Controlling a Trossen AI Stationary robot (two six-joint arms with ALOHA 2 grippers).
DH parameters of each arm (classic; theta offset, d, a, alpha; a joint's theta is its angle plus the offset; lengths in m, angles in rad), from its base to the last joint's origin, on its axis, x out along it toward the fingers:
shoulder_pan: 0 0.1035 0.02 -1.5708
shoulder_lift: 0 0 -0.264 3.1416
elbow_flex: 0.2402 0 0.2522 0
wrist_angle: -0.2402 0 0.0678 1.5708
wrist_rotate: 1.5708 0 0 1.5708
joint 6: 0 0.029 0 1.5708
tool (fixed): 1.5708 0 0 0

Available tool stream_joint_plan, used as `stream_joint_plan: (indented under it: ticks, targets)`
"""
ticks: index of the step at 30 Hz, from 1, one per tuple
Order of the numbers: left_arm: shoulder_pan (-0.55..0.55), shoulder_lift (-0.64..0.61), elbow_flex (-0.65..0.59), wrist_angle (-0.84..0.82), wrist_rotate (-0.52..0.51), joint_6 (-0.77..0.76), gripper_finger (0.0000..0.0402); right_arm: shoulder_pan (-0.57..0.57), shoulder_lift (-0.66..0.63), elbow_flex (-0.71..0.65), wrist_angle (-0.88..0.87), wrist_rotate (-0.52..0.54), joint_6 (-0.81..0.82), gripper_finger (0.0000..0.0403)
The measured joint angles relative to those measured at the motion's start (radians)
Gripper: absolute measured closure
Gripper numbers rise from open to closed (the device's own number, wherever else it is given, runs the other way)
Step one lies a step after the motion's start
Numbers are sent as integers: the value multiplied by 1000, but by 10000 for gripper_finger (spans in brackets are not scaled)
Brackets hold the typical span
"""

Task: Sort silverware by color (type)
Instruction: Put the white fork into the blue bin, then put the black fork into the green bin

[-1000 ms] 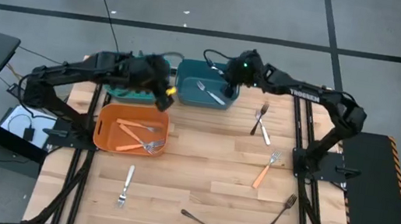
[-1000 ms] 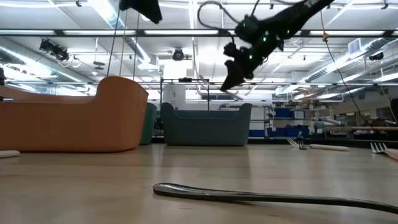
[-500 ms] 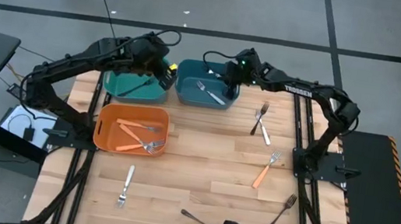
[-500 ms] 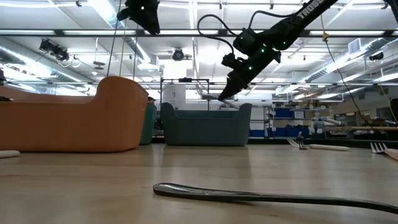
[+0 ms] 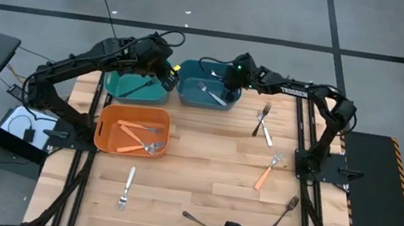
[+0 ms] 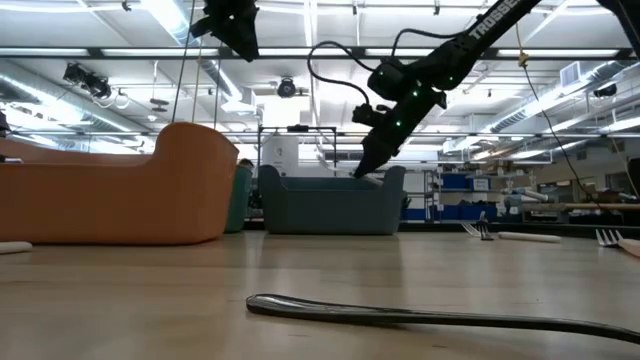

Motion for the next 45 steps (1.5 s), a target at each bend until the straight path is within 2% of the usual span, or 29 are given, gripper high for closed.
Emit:
stream_joint_plan:
  ticks: [12, 16, 22, 25, 31, 35, 38, 42, 45]
  targets:
    - [-1, 0, 0, -15, 6, 39, 310, 33, -3, 0, -13, 2, 7, 317]
    - [-4, 0, 0, -15, 8, 50, 310, 39, -3, 0, 0, 53, 10, 317]
    - [-11, 0, 0, -15, 39, 90, 310, 43, -3, 0, -16, 76, 7, 306]
    - [-13, 0, 0, -18, 50, 94, 310, 60, -7, 0, -16, 172, 10, 296]
    - [-17, 0, 0, -22, 51, 127, 310, 124, -95, 0, -67, 461, 2, 291]
    - [-13, 0, 0, -22, 51, 131, 310, 151, -188, 0, -218, 530, 16, 291]
    - [-9, -1, 0, -22, 51, 131, 310, 154, -256, 0, -339, 531, 128, 291]
    - [-9, -1, 0, -23, 51, 167, 310, 148, -337, 0, -489, 521, 440, 293]
    - [-9, -1, 0, -31, 51, 217, 310, 147, -390, 1, -635, 420, 699, 293]
